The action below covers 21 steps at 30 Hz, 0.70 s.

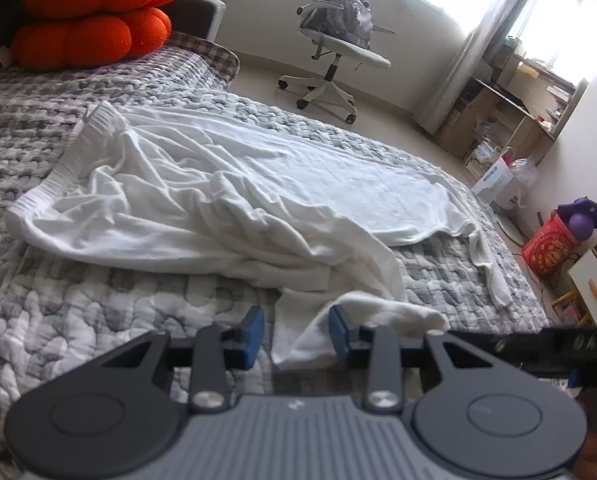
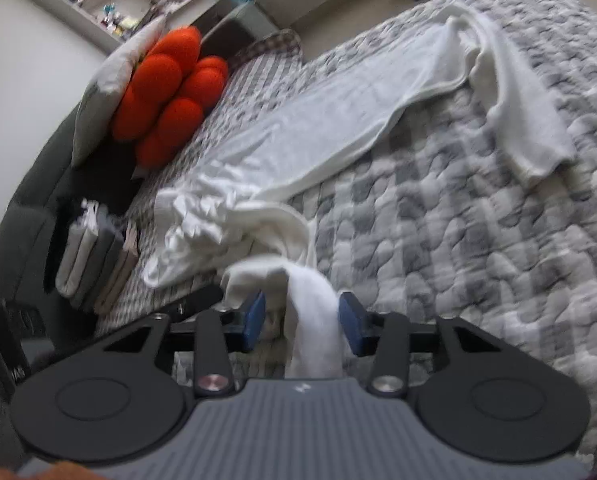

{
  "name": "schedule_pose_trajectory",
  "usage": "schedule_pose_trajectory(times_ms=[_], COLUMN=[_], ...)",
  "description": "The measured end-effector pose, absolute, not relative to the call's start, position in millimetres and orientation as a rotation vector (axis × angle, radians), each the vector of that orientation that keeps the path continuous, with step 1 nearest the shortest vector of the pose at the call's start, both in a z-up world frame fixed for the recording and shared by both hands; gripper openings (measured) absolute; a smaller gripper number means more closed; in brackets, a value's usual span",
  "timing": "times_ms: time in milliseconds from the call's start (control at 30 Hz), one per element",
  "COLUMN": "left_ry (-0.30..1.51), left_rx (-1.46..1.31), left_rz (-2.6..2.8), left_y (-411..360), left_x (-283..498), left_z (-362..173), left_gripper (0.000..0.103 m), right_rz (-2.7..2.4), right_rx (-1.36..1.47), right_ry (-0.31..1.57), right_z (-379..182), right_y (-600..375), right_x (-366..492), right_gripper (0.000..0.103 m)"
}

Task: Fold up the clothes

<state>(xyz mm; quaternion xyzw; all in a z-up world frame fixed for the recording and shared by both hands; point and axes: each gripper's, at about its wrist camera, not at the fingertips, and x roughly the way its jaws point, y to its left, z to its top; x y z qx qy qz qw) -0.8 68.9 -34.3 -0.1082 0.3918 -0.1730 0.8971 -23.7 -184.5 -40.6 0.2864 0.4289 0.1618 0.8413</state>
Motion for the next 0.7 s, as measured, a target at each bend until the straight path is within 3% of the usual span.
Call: schedule_pose_trajectory(times_ms=[100, 133, 700], left_ry=[0.811, 0.811, 0.780], left_rx=[-0.207, -0.205, -0.274], left_rz=[-0.358, -0.356, -0.286], left_y=[66, 66, 81], left_x=[-1, -2, 1], left_z=[-35, -35, -35], left_gripper=[0.035, 0.035, 0.035], right_rz=[0.335, 0.326, -0.113], right_rx=[0.537, 0.520, 0.329], right_ry=[0.924, 0.915, 0.551], right_z=[-40, -38, 7], right_y=[-178, -177, -234], right_x=[-27, -28, -55], right_gripper=[0.013, 0.009, 0.006])
